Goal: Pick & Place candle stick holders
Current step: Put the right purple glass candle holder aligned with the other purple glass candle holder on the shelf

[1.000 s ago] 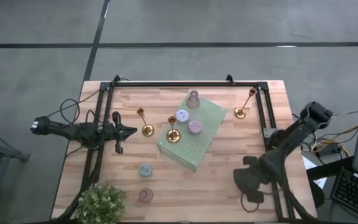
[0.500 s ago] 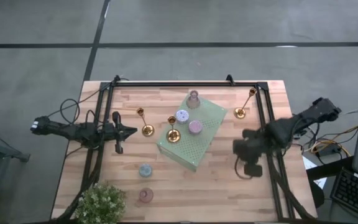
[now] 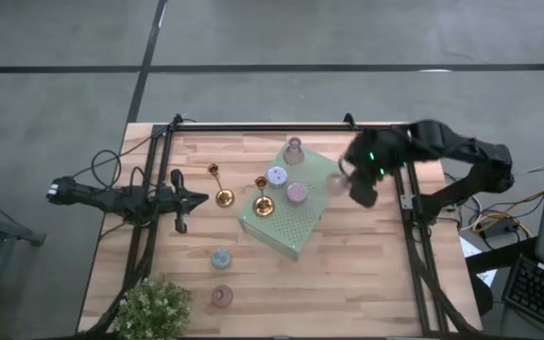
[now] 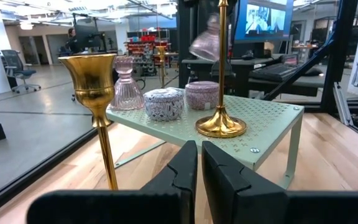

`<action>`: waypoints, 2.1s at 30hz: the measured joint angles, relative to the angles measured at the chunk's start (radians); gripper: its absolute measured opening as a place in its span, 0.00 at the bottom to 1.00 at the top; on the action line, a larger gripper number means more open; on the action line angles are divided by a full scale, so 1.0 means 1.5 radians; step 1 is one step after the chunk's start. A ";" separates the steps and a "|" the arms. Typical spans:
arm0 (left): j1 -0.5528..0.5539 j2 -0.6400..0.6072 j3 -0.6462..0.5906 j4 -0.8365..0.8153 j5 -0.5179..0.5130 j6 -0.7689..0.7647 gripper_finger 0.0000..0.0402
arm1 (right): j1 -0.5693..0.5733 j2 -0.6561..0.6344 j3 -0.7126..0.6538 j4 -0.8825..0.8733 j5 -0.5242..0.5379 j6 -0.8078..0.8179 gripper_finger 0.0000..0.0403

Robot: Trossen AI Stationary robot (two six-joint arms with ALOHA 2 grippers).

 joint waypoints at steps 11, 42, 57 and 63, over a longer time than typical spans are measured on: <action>0.000 0.000 0.000 0.000 0.000 0.000 0.07 | -0.199 0.129 0.054 -0.001 -0.126 -0.094 0.06; 0.000 0.000 0.000 0.000 0.000 0.000 0.07 | -0.278 0.326 0.186 -0.045 -0.175 -0.119 0.06; 0.000 0.000 0.000 0.000 0.000 0.000 0.07 | -0.278 0.329 0.184 -0.035 -0.177 -0.130 0.10; 0.000 0.000 0.000 0.000 0.000 0.000 0.07 | -0.278 0.329 0.184 -0.034 -0.177 -0.130 0.10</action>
